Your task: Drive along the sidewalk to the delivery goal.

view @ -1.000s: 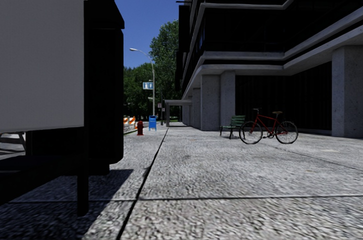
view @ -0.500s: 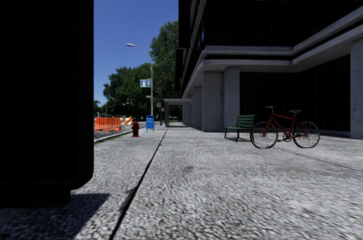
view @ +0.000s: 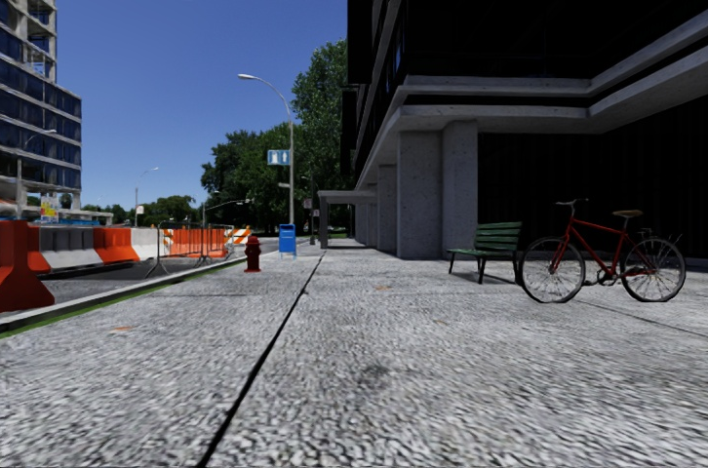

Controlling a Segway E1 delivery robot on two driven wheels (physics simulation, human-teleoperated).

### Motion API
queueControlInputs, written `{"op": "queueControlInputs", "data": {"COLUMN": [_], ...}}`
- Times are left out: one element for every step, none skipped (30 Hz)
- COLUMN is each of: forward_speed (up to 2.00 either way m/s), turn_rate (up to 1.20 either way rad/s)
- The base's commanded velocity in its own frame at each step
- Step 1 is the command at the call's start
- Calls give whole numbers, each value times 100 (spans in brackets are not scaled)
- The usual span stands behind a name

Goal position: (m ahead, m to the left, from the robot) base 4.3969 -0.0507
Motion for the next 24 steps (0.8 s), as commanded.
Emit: {"op": "queueControlInputs", "data": {"forward_speed": [200, 200, 200, 200, 200, 200, 200, 200, 200, 200, 200, 200, 200, 200, 200, 200, 200, 200, 200, 200, 200, 200, 200, 200], "turn_rate": [-16, -16, -20, -20, -23, -26, -27, -27, -27, -27, -27, -27, -24, 0, 0, 0, 0, 0, 0, 0, 0, 0, 0, 0]}}
